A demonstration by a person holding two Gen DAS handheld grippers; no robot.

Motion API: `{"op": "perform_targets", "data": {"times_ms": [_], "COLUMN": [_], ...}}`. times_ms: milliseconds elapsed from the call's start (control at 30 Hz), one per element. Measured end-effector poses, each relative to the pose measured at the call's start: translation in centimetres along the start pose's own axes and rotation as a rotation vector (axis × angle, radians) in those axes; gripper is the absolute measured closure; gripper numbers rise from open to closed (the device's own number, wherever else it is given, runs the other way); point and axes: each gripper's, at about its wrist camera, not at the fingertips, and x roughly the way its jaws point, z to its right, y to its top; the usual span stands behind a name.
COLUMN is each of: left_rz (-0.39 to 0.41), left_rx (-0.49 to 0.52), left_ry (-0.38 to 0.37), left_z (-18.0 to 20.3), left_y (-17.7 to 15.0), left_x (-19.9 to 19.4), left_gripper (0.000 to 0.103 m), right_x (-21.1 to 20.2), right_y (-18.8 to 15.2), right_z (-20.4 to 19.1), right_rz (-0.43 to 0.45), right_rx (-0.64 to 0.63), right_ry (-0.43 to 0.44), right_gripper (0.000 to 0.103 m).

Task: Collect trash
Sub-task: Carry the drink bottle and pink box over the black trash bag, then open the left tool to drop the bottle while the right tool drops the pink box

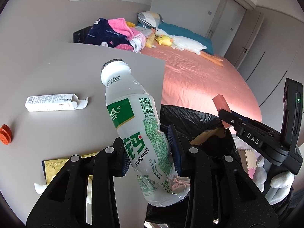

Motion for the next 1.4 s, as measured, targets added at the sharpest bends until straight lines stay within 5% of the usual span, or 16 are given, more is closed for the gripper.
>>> {"op": "perform_targets", "data": {"times_ms": [1267, 1333, 1367, 1400], "left_rz": [-0.114, -0.143, -0.138, -0.124], "left_rx": [0.177, 0.199, 0.196, 0.193], "left_ry": [-0.168, -0.189, -0.173, -0.148], "left_z": [8.4, 8.6, 8.6, 8.5], "left_y": [0.4, 0.2, 0.2, 0.2], "left_x": [4.5, 5.1, 5.1, 5.1], "left_gripper": [0.067, 0.057, 0.03, 0.008], "right_x": [-2.1, -1.9, -2.0, -2.2], "right_y": [-1.0, -1.1, -1.1, -1.2], "right_z": [8.3, 8.9, 9.2, 9.6], "right_rz": [0.019, 0.016, 0.026, 0.049], "right_rx": [0.138, 0.178, 0.205, 0.227], "right_ry": [-0.149, -0.158, -0.172, -0.181], "right_gripper": [0.08, 0.047, 0.027, 0.026]}}
